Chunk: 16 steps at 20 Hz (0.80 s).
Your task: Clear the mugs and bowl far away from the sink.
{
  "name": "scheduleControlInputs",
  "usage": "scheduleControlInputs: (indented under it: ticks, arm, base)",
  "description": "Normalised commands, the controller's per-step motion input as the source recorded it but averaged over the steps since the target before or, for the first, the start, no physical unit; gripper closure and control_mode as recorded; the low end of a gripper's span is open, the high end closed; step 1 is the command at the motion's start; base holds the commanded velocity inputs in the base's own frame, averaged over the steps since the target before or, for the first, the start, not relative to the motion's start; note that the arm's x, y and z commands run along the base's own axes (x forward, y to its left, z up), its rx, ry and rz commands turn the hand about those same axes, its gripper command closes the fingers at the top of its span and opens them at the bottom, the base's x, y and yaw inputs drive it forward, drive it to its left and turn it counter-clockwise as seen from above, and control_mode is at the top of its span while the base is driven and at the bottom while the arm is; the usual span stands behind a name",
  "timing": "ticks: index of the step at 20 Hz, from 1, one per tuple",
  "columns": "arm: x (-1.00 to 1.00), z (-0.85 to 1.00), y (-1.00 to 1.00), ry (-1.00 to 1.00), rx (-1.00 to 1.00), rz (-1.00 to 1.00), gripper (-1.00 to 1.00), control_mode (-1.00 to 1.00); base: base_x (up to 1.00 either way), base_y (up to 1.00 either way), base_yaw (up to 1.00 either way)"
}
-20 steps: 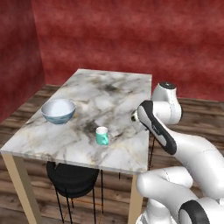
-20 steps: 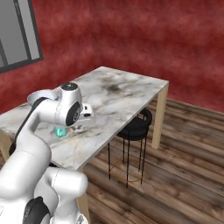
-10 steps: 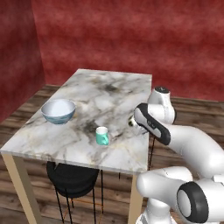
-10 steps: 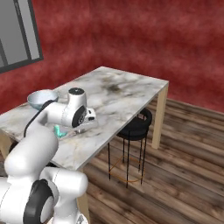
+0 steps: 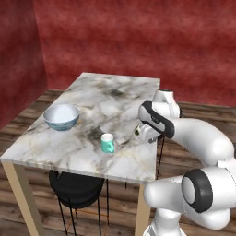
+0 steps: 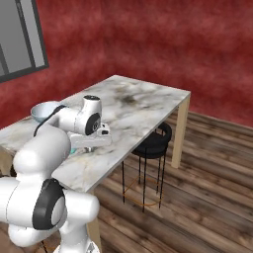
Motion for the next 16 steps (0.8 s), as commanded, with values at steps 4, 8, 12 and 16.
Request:
scheduleControlInputs:
  ticks: [4,8,12,16]
  arm:
    - [0.0,0.0,0.0,0.13,0.0,0.0,1.0,-1.0]
    - [0.0,-0.08,0.0,-0.03,-0.01,0.0,1.0,-1.0]
    - [0.0,-0.17,0.0,-0.13,-0.02,0.0,1.0,-1.0]
    - [0.0,-0.26,0.0,-0.04,0.0,0.0,1.0,-1.0]
  base:
    - [0.0,0.0,0.0]
    - [0.0,0.0,0.0]
    - [0.0,0.0,0.0]
    - [0.0,0.0,0.0]
